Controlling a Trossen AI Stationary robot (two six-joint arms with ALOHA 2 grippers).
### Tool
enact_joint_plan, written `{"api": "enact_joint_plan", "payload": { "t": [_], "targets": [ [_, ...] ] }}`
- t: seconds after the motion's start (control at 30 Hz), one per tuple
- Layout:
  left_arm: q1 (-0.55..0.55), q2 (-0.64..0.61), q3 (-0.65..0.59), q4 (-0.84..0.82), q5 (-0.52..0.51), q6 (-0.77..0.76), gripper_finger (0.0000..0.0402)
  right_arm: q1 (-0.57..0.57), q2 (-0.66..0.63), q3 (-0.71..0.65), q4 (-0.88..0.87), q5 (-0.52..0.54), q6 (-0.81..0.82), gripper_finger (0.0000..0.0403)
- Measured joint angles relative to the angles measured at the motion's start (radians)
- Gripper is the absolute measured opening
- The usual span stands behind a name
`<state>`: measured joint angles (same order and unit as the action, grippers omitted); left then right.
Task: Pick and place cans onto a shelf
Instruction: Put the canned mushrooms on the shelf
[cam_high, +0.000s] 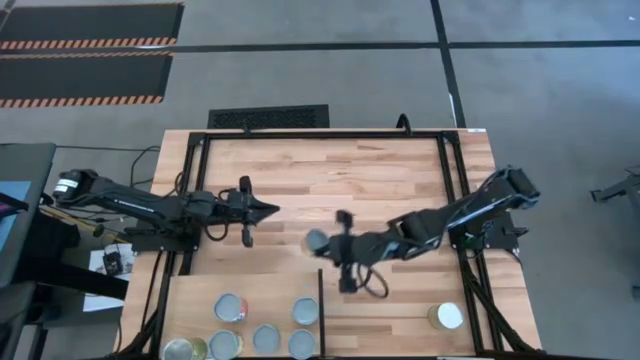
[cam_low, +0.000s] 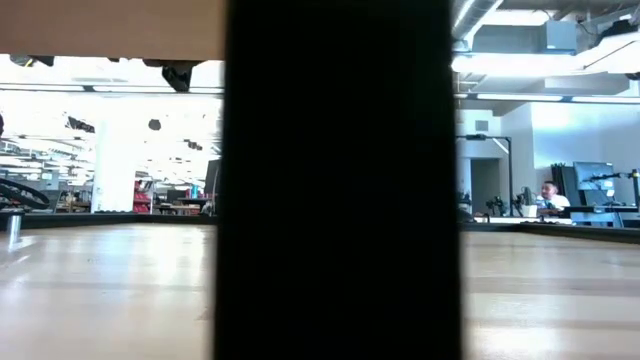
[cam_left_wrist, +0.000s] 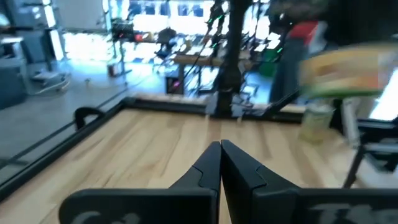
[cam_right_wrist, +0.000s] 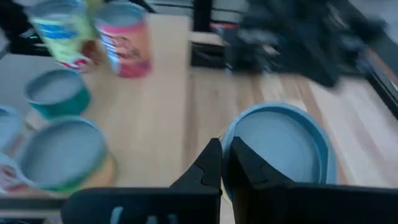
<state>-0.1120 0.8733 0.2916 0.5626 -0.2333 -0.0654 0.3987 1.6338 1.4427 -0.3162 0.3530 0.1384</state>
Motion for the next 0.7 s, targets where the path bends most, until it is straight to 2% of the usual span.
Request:
{"api": "enact_joint_plan", "payload": {
  "t": [0.13,0.33,0.53,0.7],
  "targets": [
    [0.0,-0.027,0.0,-0.084,-0.062,-0.007,0.0,0.023,0.134,0.162,0.006,-0.067,-0.103,0.0023],
    [0.0,-0.03,0.0,-0.082,-0.07,-0.029,0.0,0.016,0.317,0.348,-0.017,-0.178,-0.263,0.0023],
    [0.0,-0.03,0.0,-0.082,-0.07,-0.033,0.0,-0.024,0.447,0.444,-0.032,-0.361,-0.305,0.0023],
    [0.0,-0.029,0.0,-0.087,-0.07,-0.03,0.0,-0.042,0.502,0.471,-0.04,-0.406,-0.321,0.0027]
  ]
}}
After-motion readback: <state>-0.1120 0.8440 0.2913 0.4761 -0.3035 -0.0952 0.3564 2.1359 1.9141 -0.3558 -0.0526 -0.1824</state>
